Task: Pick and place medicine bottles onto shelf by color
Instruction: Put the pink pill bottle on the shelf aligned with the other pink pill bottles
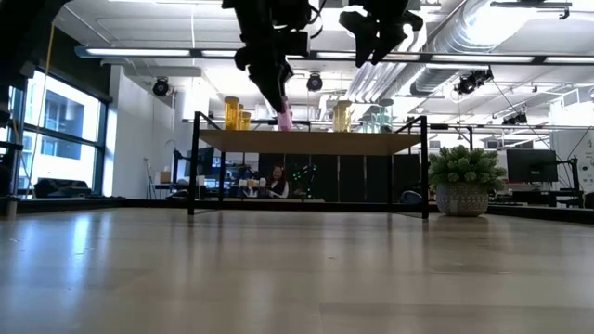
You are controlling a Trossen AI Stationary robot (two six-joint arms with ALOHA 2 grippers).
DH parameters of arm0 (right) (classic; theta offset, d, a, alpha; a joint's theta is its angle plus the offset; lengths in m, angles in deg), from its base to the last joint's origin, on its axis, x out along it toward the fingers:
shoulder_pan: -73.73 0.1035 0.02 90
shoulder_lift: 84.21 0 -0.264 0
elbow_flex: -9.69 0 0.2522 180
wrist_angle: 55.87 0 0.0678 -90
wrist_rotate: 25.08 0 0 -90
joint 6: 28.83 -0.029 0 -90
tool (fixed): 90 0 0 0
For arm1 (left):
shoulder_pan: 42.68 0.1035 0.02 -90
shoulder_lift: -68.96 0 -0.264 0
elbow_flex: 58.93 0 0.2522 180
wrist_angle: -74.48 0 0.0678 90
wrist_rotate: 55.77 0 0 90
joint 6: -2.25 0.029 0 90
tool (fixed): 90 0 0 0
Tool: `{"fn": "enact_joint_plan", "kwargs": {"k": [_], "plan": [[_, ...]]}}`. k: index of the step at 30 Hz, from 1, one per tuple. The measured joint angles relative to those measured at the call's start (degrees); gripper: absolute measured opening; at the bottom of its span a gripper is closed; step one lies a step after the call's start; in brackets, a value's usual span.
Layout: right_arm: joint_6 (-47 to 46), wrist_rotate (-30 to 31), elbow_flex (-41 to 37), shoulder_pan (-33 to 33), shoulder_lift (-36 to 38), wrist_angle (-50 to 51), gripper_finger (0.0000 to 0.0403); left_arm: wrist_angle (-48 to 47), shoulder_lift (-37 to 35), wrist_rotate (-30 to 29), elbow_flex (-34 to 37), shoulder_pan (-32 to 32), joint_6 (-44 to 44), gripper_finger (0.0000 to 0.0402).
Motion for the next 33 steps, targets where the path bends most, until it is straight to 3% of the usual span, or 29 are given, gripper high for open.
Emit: {"fn": "enact_joint_plan", "kwargs": {"k": [26,33], "plan": [[-0.3,-0.9,0.0,0.0,0.0,0.4,0.0206,-2.9,-0.2,-2.4,0.0,-0.9,0.0,0.0113],[-1.4,-0.9,0.0,0.0,0.0,1.2,0.0206,-7.2,-0.3,-3.8,-4.5,-1.7,0.0,0.0113]]}}
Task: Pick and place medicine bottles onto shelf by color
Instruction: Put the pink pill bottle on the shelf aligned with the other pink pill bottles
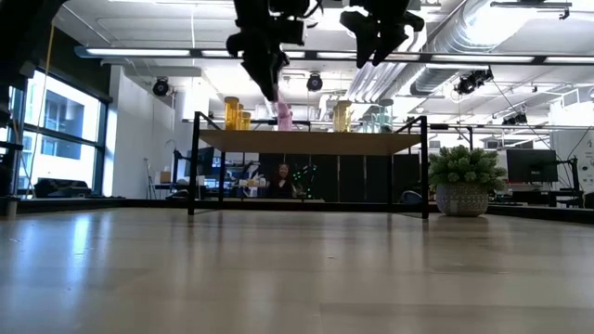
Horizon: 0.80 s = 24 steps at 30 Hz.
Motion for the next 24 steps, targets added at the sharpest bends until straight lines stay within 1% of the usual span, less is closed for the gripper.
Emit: {"fn": "enact_joint_plan", "kwargs": {"k": [5,11,17,24], "plan": [[0.0,-0.2,0.0,0.0,0.0,0.0,0.0206,-3.1,-0.1,-0.1,-2.8,-0.4,-0.3,0.0113],[1.5,-3.2,0.0,0.0,0.0,0.0,0.0206,-5.6,-0.1,-0.9,-4.3,-1.0,-1.5,0.0113],[1.6,-3.2,0.0,0.0,0.0,0.1,0.0206,-8.1,0.3,-1.3,-4.3,-1.1,1.5,0.0113],[1.7,-3.2,0.0,0.0,0.0,0.2,0.0206,-7.7,0.6,-1.3,-4.3,-1.1,3.8,0.0113]]}}
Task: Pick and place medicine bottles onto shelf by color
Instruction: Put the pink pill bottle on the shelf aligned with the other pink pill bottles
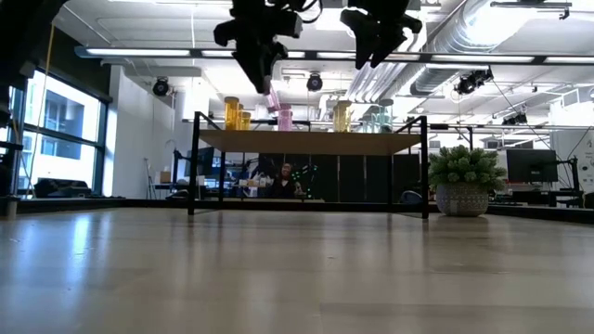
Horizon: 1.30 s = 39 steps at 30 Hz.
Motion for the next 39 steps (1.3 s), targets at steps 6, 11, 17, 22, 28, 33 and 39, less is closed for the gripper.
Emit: {"fn": "enact_joint_plan", "kwargs": {"k": [6,11,17,22,28,33,39], "plan": [[0.0,0.0,0.0,0.0,0.0,0.1,0.0206,0.6,1.6,-1.7,0.0,0.0,1.2,0.0109],[-0.4,0.0,0.0,0.0,0.0,0.0,0.0206,1.6,2.2,-1.5,0.0,-0.1,1.6,0.0101],[-0.5,0.0,0.0,0.0,0.0,0.1,0.0206,1.5,4.0,-1.6,0.0,-0.1,1.7,0.0106],[-0.5,0.0,0.0,0.0,0.0,0.3,0.0206,1.0,4.3,-2.6,0.0,-0.4,1.8,0.0104],[-0.5,0.0,0.0,0.0,0.0,0.3,0.0206,1.4,4.3,-3.0,0.0,-0.3,2.3,0.0106],[-0.5,0.0,0.0,0.0,0.0,0.3,0.0206,2.0,4.3,-3.2,0.0,-0.3,2.3,0.0107],[-1.2,0.0,0.0,0.0,0.0,1.2,0.0206,2.2,4.3,-4.0,0.0,-0.3,2.4,0.0107]]}}
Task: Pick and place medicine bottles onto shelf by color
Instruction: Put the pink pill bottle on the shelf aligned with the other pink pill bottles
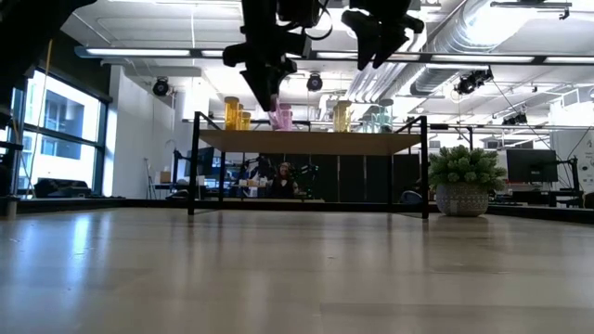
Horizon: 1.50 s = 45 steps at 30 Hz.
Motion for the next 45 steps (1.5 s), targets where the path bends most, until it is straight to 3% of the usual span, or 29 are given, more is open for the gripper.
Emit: {"fn": "enact_joint_plan", "kwargs": {"k": [14,27,45], "plan": [[-0.9,-0.2,0.0,0.0,0.0,1.2,0.0206,0.9,0.0,-0.3,0.0,0.0,1.4,0.0109],[-0.9,-0.2,0.0,0.0,0.0,1.2,0.0206,1.8,0.0,-0.3,0.0,0.0,1.3,0.0142],[-0.9,-0.2,0.0,0.0,0.0,1.3,0.0206,1.9,0.0,-3.0,0.0,-0.5,-3.8,0.0142]]}}
